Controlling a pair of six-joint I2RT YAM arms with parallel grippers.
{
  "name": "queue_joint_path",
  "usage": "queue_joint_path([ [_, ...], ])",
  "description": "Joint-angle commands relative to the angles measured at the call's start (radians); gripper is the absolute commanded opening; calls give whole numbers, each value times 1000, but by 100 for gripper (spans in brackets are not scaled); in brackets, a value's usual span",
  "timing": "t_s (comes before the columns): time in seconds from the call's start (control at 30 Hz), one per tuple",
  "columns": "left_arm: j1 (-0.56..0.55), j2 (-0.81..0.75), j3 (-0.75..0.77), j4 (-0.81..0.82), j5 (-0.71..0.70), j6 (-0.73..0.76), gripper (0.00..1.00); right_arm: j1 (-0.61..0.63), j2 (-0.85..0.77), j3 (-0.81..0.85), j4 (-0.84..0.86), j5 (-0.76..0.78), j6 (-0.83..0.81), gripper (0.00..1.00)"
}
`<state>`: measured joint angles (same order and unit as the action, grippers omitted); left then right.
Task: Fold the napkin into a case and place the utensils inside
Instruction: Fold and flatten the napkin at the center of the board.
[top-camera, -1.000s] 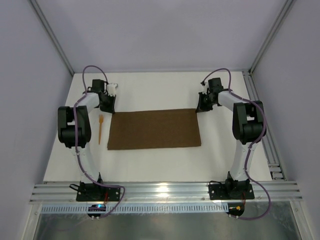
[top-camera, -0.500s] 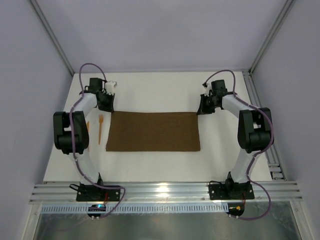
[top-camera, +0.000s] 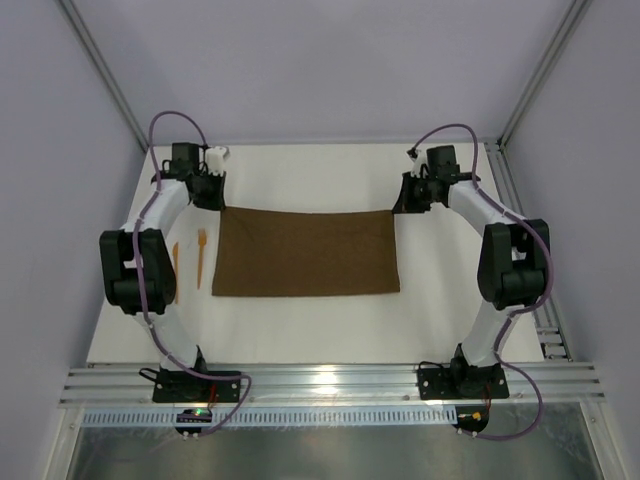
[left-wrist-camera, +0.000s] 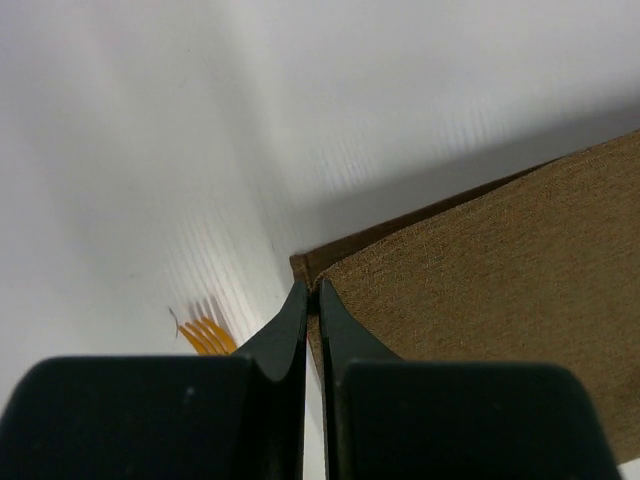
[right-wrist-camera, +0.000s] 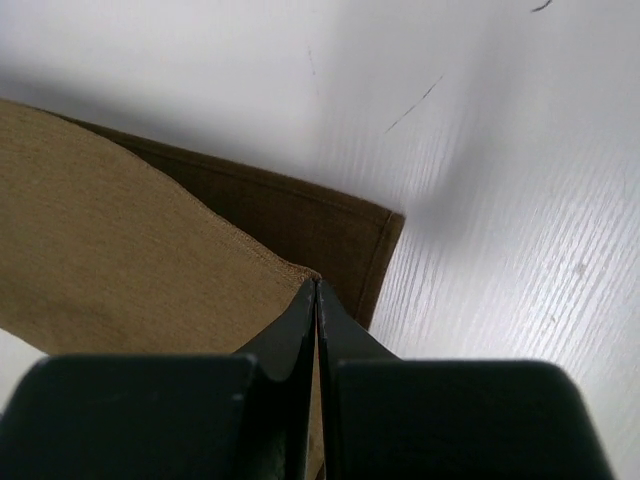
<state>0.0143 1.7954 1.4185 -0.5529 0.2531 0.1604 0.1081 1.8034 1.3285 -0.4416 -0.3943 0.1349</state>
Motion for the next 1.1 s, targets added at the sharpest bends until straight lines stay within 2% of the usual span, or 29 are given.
queue_joint_path([
  [0.0,0,106,62,-2,-6,-15,0,-13,101,83,-12,26,9,3],
  [0.17,-2,174,73,-19,-8,-4,0,-15,198,118,-52,23,-1,3],
  [0.53,-4,216,80,-22,-28,11,3,-15,238,120,-42,66,-1,3],
  [0.57,-4,214,80,-21,-34,13,10,-16,238,121,-42,69,0,6],
  [0.6,-4,213,80,-21,-40,13,16,-15,238,121,-45,69,-3,13],
  [0.63,-4,210,80,-21,-47,13,25,-16,238,124,-48,71,-3,25],
  [0.67,-4,194,79,-24,-66,8,42,-16,226,124,-54,75,-3,40],
  [0.73,-4,161,74,-25,-81,5,46,-12,197,121,-60,100,-12,50],
  [0.83,-2,47,40,-31,-118,4,46,22,84,97,-80,234,-27,53],
  [0.87,-42,13,5,-41,-127,20,45,37,48,86,-91,274,-44,53],
  [0.9,-53,-20,-18,-56,-133,31,43,59,-25,71,-107,316,-50,53],
  [0.93,-66,-78,-41,-103,-126,42,38,111,-62,22,-111,387,-52,52],
  [1.0,-125,-122,-130,-168,-117,97,33,168,-133,-50,-92,422,-35,50],
  [1.03,-141,-149,-163,-197,-111,109,28,194,-194,-133,-82,357,-18,48],
  [1.07,-154,-154,-194,-244,-95,123,27,240,-219,-175,-63,315,0,39],
])
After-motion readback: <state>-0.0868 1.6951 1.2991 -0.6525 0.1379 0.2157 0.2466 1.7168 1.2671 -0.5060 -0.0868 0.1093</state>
